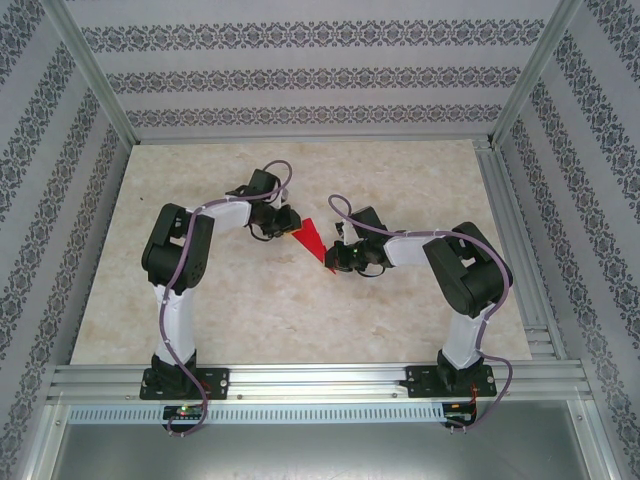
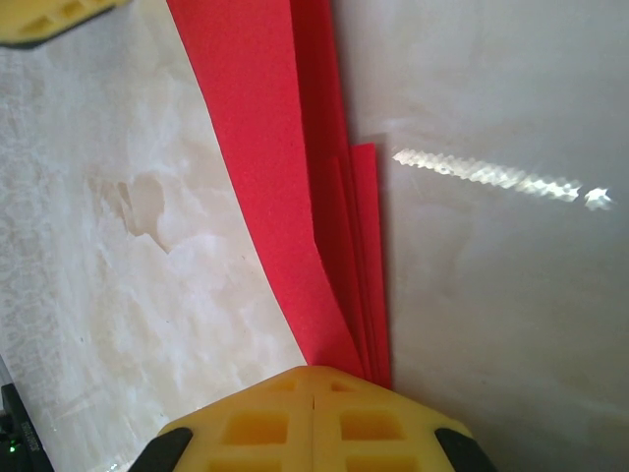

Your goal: Fold a paper plane with a square sheet of paper (pick it up from the middle)

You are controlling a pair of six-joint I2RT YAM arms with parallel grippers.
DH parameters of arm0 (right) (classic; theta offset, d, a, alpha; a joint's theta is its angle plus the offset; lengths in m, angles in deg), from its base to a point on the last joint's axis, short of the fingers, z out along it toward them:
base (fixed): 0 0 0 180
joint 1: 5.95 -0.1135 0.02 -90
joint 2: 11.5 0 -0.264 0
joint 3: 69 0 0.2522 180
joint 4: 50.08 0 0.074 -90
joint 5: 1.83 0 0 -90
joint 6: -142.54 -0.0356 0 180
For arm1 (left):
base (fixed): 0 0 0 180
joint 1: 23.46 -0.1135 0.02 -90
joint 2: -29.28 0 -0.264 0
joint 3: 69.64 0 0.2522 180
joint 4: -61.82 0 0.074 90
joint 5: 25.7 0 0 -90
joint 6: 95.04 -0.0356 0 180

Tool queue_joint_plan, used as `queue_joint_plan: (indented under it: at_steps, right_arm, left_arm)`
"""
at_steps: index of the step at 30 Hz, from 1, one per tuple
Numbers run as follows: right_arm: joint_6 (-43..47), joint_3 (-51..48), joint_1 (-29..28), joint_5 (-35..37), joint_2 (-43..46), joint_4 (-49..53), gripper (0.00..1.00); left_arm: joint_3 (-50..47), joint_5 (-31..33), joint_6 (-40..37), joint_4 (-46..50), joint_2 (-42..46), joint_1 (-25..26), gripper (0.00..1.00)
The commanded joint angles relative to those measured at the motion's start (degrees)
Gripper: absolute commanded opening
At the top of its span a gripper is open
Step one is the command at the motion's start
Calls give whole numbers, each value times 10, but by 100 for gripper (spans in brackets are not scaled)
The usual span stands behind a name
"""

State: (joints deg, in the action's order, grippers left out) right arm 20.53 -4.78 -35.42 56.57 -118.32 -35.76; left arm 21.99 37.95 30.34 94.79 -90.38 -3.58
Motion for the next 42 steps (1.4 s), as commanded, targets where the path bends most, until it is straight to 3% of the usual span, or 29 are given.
queue_joint_plan:
  at_steps: [1,11,19,28,35,42]
  right_arm:
    - [0,-32,10,79,-44,113,5]
    - [0,-30,9,78,-42,113,5]
    - [-3,-21,8,70,-24,102,5]
    - [-13,-23,8,53,-21,82,4]
    - [-21,-27,9,48,-24,76,4]
    - [-26,-31,10,45,-27,71,4]
  left_arm:
    - [20,73,-23,-7,-24,-28,24]
    - [46,118,-21,19,-25,-34,24]
    - [4,119,-26,-2,79,-29,27]
    - [-123,107,2,-81,193,50,28]
    - [-160,82,56,-166,160,131,22]
    - [-135,71,61,-180,100,141,19]
